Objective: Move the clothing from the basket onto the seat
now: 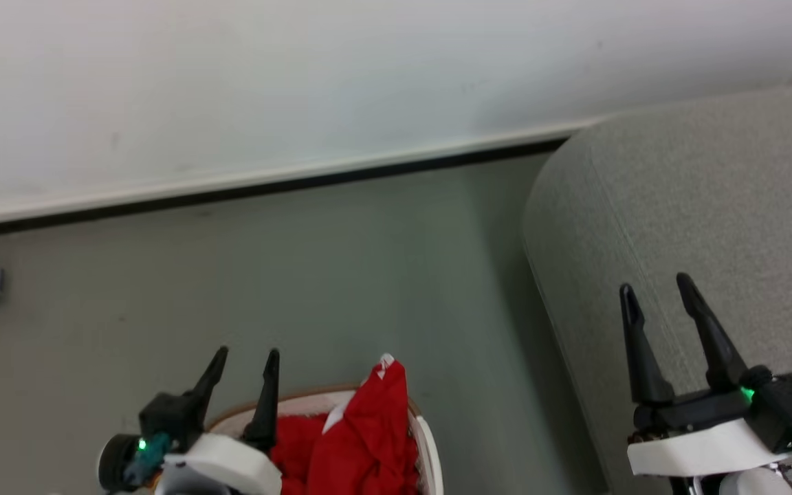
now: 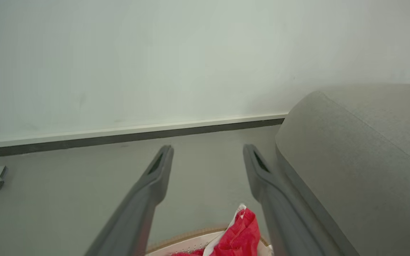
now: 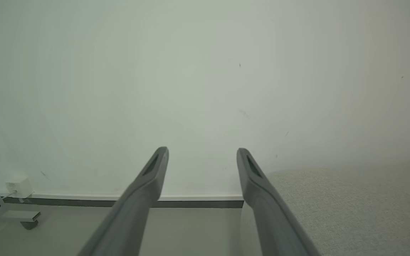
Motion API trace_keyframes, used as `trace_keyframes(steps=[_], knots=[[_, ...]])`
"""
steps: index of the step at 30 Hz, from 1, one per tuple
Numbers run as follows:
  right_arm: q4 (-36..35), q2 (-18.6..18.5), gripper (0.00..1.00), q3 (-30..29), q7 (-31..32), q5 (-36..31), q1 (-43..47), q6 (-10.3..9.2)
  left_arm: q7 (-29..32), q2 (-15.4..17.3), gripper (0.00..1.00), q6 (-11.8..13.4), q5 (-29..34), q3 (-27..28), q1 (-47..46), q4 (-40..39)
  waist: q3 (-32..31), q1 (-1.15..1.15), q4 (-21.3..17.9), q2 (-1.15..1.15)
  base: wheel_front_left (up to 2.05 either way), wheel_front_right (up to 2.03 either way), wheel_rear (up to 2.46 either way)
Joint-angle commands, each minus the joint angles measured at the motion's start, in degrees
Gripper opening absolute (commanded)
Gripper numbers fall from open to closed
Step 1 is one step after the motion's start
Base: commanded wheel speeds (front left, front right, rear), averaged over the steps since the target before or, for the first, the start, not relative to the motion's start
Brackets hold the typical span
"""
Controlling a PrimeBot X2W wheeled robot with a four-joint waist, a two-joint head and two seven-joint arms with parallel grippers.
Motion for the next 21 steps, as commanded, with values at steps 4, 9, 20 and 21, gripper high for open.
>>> trace_keyframes(steps=[4, 9, 20, 21], knots=[[-2.14, -0.15, 1.00, -0.22, -0.19, 1.21, -3.53, -0.12, 2.50, 1.35, 1.00, -2.43, -2.02, -0.69, -6.15, 7.57, 9.97, -0.01, -3.60, 0.00, 0.00, 0.00, 0.00], [-4.69, -0.12, 1.00, 0.74, -0.19, 4.64, -7.11, -0.12, 7.12, 3.81, 1.00, -3.47, -3.01, -1.21, -11.52, 15.91, 16.70, -0.01, -6.13, 0.00, 0.00, 0.00, 0.00], [-7.14, -0.12, 1.00, -0.09, -0.19, 7.78, -11.96, -0.12, 14.78, 6.74, 1.00, -4.95, -6.15, -5.38, -21.10, 31.68, 26.94, -0.01, -9.08, 0.00, 0.00, 0.00, 0.00], [-7.65, -0.12, 1.00, -0.15, -0.19, 8.12, -12.51, -0.12, 15.34, 7.09, 1.00, -4.99, -6.35, -5.85, -22.06, 32.87, 28.13, -0.01, -9.46, 0.00, 0.00, 0.00, 0.00]])
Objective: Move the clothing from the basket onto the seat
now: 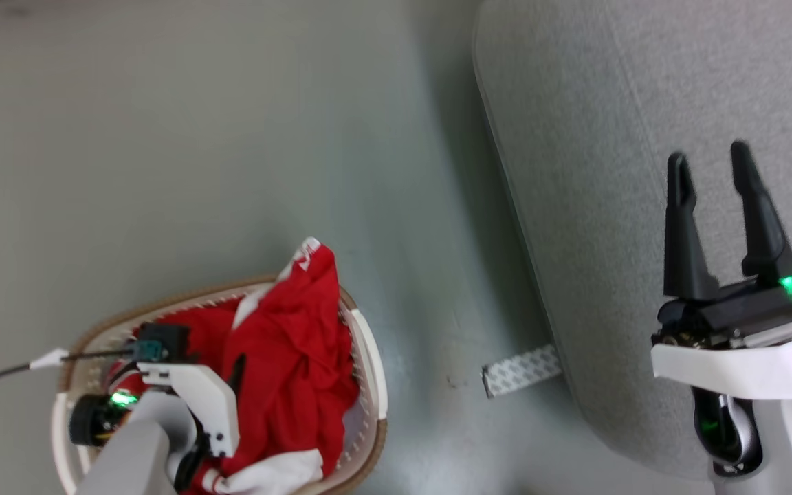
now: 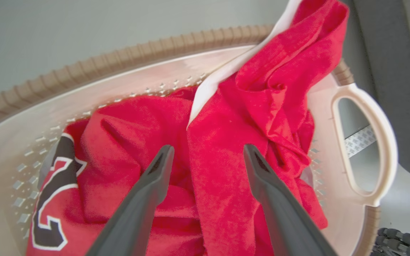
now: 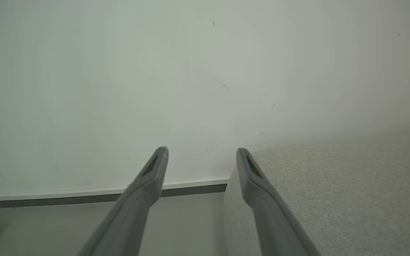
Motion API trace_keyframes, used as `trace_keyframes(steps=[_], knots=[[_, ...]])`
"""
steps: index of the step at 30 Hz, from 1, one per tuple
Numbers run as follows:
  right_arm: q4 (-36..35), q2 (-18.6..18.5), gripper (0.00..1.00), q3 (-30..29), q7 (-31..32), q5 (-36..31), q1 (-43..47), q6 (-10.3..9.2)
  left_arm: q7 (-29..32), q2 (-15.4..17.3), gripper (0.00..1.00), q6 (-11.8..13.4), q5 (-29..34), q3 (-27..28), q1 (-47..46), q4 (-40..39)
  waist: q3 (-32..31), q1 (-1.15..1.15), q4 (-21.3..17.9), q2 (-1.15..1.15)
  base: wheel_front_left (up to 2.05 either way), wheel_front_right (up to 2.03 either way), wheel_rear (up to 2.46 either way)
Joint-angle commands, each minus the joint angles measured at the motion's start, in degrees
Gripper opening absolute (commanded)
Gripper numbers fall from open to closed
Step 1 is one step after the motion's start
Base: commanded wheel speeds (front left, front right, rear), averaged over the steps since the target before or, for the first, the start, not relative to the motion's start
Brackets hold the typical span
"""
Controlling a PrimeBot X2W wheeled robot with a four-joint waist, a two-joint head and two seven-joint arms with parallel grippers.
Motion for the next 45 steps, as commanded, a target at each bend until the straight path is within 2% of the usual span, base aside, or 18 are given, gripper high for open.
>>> trace_keyframes(steps=[1, 7, 16, 17, 18, 19, 24, 30, 41, 45], knots=[[-0.64, -0.07, 1.00, -0.15, -0.20, 0.45, -1.32, -0.12, 0.31, 0.87, 1.00, -0.19, -0.84, -0.66, -1.29, 0.83, 3.98, -0.02, -2.09, 0.00, 0.00, 0.00, 0.00], [-3.78, -0.07, 1.00, -0.37, -0.20, 1.26, -3.36, -0.12, 3.22, 3.16, 1.00, -0.17, -1.64, -4.62, -6.87, 6.47, 10.18, -0.02, -3.38, 0.00, 0.00, 0.00, 0.00], [-4.16, -0.06, 1.00, -0.27, -0.20, 2.17, -4.36, -0.12, 7.76, 3.47, 1.00, -0.19, -6.46, -14.78, -11.21, 9.23, 14.07, -0.02, -3.78, 0.00, 0.00, 0.00, 0.00], [-4.06, -0.07, 1.00, -0.08, -0.21, 2.31, -4.42, -0.12, 8.00, 3.50, 0.67, -0.19, -6.93, -15.72, -11.40, 9.48, 14.22, -0.02, -3.85, 0.00, 0.00, 0.00, 0.00], [-3.98, -0.07, 1.00, 0.08, -0.20, 2.38, -4.46, -0.12, 8.18, 3.63, 0.29, -0.20, -7.61, -16.43, -11.61, 9.70, 14.36, -0.02, -3.92, 0.00, 0.00, 0.00, 0.00], [-3.91, -0.07, 1.00, 0.26, -0.20, 2.43, -4.54, -0.12, 8.31, 3.80, 0.00, -0.20, -8.21, -17.33, -11.87, 9.86, 14.47, -0.02, -3.97, 0.00, 0.00, 0.00, 0.00], [-3.29, -0.08, 1.00, 0.08, -0.20, 2.20, -4.63, -0.12, 5.94, 4.23, 0.00, -0.19, -10.29, -20.28, -12.53, 9.91, 13.43, -0.02, -3.43, 0.00, 0.00, 0.00, 0.00], [-2.75, -0.09, 1.00, -0.22, -0.20, 1.09, -4.37, -0.12, 1.12, 3.12, 0.00, -0.19, -13.67, -22.04, -10.84, 10.44, 7.87, -0.02, -1.59, 0.00, 0.00, 0.00, 0.00], [1.10, -0.12, 1.00, -1.01, -0.20, -2.06, 0.92, -0.12, -9.54, -1.21, 0.00, -0.20, -20.78, -25.19, -3.64, 8.53, -9.95, -0.02, 5.07, 0.00, 0.00, 0.00, 0.00], [2.46, -0.13, 1.00, -0.39, -0.20, -2.71, 3.02, -0.12, -12.62, -1.54, 0.00, -0.20, -23.52, -26.31, 0.09, 5.81, -16.80, -0.02, 7.51, 0.00, 0.00, 0.00, 0.00]])
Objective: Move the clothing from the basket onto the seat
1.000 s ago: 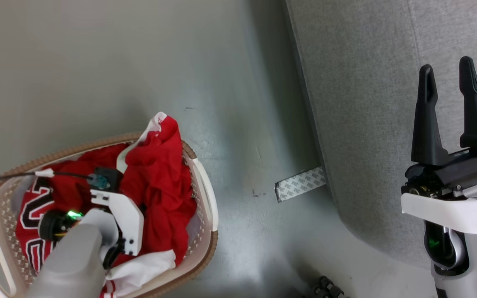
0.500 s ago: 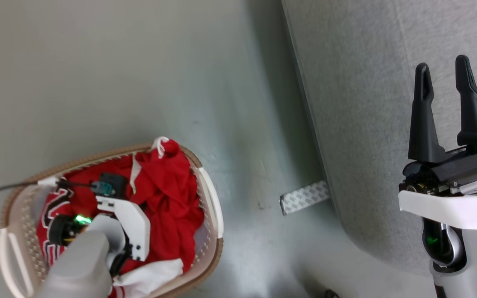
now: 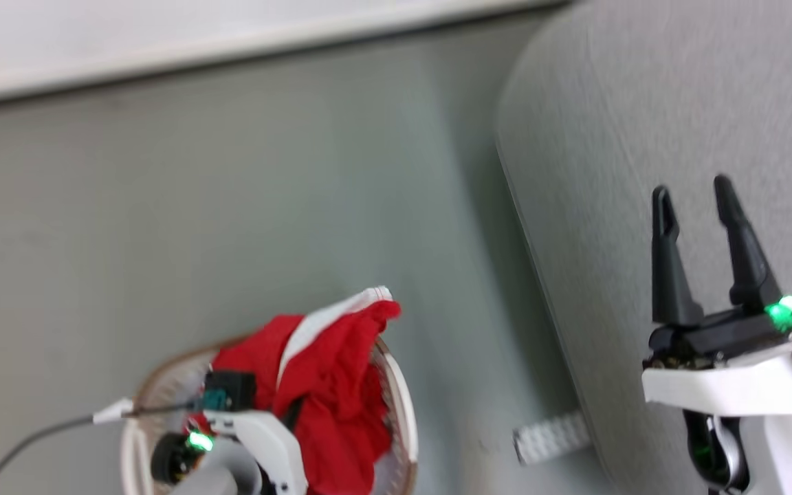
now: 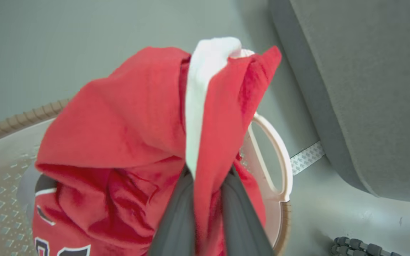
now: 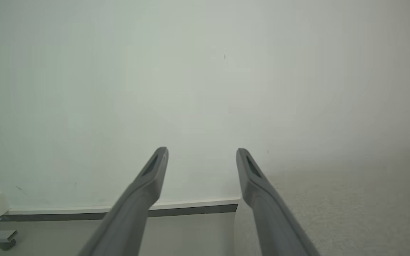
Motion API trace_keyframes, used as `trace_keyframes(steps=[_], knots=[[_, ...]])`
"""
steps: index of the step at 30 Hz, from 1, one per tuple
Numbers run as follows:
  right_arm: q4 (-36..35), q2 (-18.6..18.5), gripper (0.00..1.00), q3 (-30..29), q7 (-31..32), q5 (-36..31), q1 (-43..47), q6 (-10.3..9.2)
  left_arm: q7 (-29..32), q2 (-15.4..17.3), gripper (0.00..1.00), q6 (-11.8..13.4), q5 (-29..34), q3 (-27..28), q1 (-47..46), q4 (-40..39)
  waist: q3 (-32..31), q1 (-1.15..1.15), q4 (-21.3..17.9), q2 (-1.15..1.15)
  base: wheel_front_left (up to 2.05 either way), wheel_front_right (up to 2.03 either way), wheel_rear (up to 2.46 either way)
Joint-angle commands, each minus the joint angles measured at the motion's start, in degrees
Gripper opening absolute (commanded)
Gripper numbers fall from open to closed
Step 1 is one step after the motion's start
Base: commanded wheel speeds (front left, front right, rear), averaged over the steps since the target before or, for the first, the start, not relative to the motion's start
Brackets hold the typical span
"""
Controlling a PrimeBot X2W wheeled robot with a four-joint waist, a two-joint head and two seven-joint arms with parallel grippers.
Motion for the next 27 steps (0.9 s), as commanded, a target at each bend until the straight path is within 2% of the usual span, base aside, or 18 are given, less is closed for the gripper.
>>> trace_keyframes(steps=[1, 8, 13, 20, 27], knots=[[0.49, -0.21, 1.00, 0.12, -0.19, -0.65, 1.51, -0.12, -0.95, 0.34, 0.00, -0.12, -0.89, -0.49, 2.06, -1.15, -8.90, 0.01, 4.79, 0.00, 0.00, 0.00, 0.00], [1.88, -0.67, 1.00, 0.51, -0.20, -1.07, 5.36, -0.12, -3.37, 2.21, 0.00, -0.03, -2.31, -0.16, 7.26, -11.49, -17.24, 0.01, 8.54, 0.00, 0.00, 0.00, 0.00], [2.36, -1.56, 1.00, 0.79, -0.20, -0.52, 8.64, -0.12, -3.47, 3.08, 0.00, 1.60, -1.00, 1.45, 9.94, -21.09, -20.58, 0.01, 11.12, 0.00, 0.00, 0.00, 0.00], [2.55, -1.76, 1.00, 1.41, -0.19, -0.13, 11.05, -0.12, -2.31, 5.97, 0.00, 5.49, 0.88, 1.90, 11.52, -36.67, -23.00, 0.01, 13.50, 0.00, 0.00, 0.00, 0.00], [2.81, -1.77, 1.00, 2.40, -0.19, 0.21, 12.15, -0.12, 2.01, 9.16, 0.00, 9.80, 2.10, 2.84, 12.00, -52.45, -25.25, 0.01, 14.82, 0.00, 0.00, 0.00, 0.00]])
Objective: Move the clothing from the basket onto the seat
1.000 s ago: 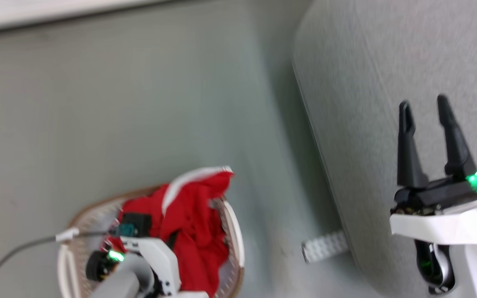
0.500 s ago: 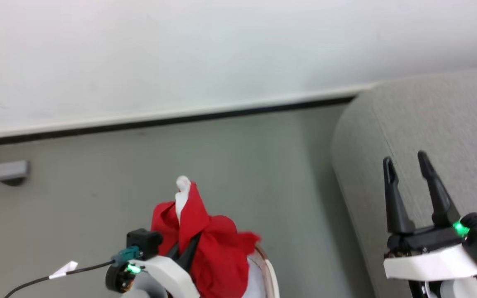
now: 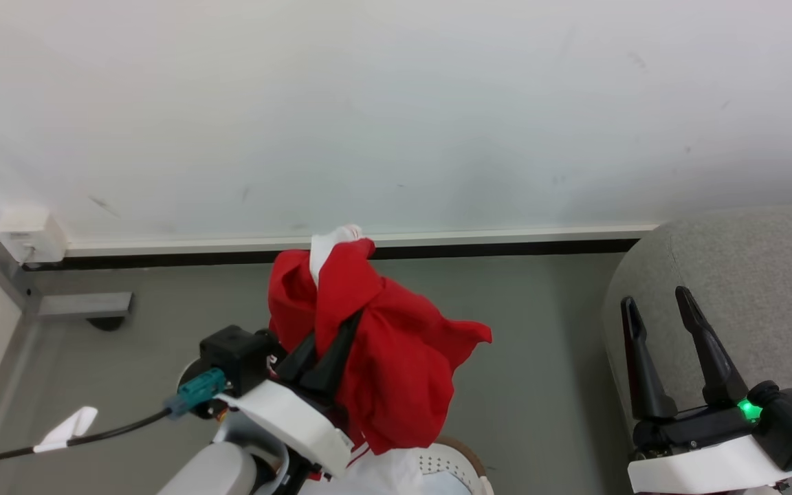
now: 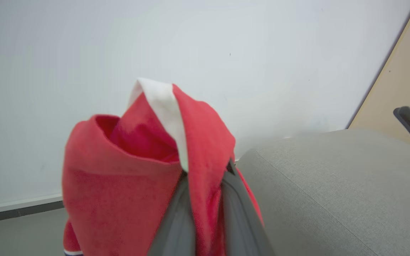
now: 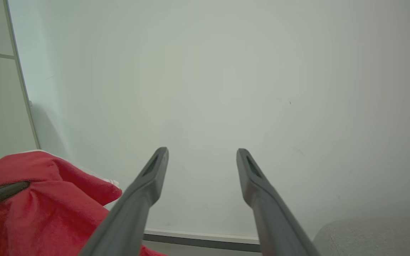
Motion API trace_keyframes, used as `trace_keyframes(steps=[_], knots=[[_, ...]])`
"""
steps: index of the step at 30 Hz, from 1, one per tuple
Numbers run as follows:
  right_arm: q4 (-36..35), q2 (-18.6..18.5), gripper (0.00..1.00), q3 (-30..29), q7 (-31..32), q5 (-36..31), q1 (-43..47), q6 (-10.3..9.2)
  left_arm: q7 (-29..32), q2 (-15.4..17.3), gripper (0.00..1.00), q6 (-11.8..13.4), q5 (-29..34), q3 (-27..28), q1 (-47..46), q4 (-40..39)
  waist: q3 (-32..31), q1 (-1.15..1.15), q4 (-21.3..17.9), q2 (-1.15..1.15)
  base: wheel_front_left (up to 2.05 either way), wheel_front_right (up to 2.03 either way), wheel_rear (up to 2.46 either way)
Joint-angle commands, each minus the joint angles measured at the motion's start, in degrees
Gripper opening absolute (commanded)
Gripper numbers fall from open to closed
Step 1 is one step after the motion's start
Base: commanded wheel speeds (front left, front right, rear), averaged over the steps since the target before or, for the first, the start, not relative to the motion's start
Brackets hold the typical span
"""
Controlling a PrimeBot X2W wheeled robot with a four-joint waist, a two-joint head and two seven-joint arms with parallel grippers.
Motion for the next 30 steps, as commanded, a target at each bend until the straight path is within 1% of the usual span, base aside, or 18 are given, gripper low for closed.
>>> trace_keyframes(steps=[1, 5, 10, 16, 20, 22, 25, 26, 28, 30], knots=[[-0.15, -0.45, 1.00, 0.44, -0.19, 0.38, 0.87, -0.12, 1.08, 0.95, 0.00, 0.87, 1.11, 0.34, 0.30, -3.25, -0.68, 0.01, 0.58, 0.00, 0.00, 0.00, 0.00], [-0.83, -0.87, 1.00, 1.71, -0.19, 0.75, 1.29, -0.12, 4.00, 2.23, 0.00, 2.59, 1.81, 0.70, -1.63, -9.32, -1.06, 0.01, 1.20, 0.00, 0.00, 0.00, 0.00], [-1.17, -0.54, 1.00, 1.61, -0.19, 0.74, 1.60, -0.12, 6.34, 3.33, 0.00, 4.11, 2.71, 1.11, -2.91, -13.12, -1.19, 0.01, 1.43, 0.00, 0.00, 0.00, 0.00], [-1.95, -0.45, 1.00, 1.90, -0.19, 0.94, 1.55, -0.12, 7.27, 4.10, 0.00, 5.06, 2.82, 1.32, -2.57, -15.00, -1.19, 0.01, 1.39, 0.00, 0.00, 0.00, 0.00], [-2.54, -0.51, 1.00, 2.89, -0.19, 1.52, 1.65, -0.12, 6.56, 3.69, 0.00, 5.13, 2.12, 1.52, -2.15, -15.23, -1.28, 0.01, 1.43, 0.00, 0.00, 0.00, 0.00], [-2.87, -1.73, 1.00, 6.16, -0.19, 3.08, 1.51, -0.12, 6.26, 3.40, 0.00, 5.03, 1.68, 1.56, -2.02, -14.86, -1.38, 0.01, 1.59, 0.00, 0.00, 0.00, 0.00], [-2.75, -5.56, 1.00, 14.38, 0.08, 6.26, 0.35, -0.12, 5.86, 2.99, 0.00, 4.75, 1.37, 1.38, -2.15, -13.89, -1.58, 0.01, 1.82, 0.00, 0.00, 0.00, 0.00], [-2.65, -6.36, 1.00, 16.01, 0.09, 7.41, -0.16, -0.13, 5.84, 2.78, 0.00, 4.68, 1.30, 1.32, -2.21, -13.60, -1.64, 0.01, 1.90, 0.00, 0.00, 0.00, 0.00], [-2.33, -6.61, 1.00, 18.78, 0.09, 9.07, -0.87, -0.12, 5.63, 2.51, 0.00, 4.53, 1.11, 1.06, -2.40, -13.10, -1.75, 0.01, 2.07, 0.00, 0.00, 0.00, 0.00], [-1.17, -7.07, 1.00, 22.73, 0.99, 8.85, -2.11, -0.12, 5.51, 2.27, 0.00, 4.52, 0.98, 0.90, -2.81, -12.60, -1.80, 0.01, 2.21, 0.00, 0.00, 0.00, 0.00]])
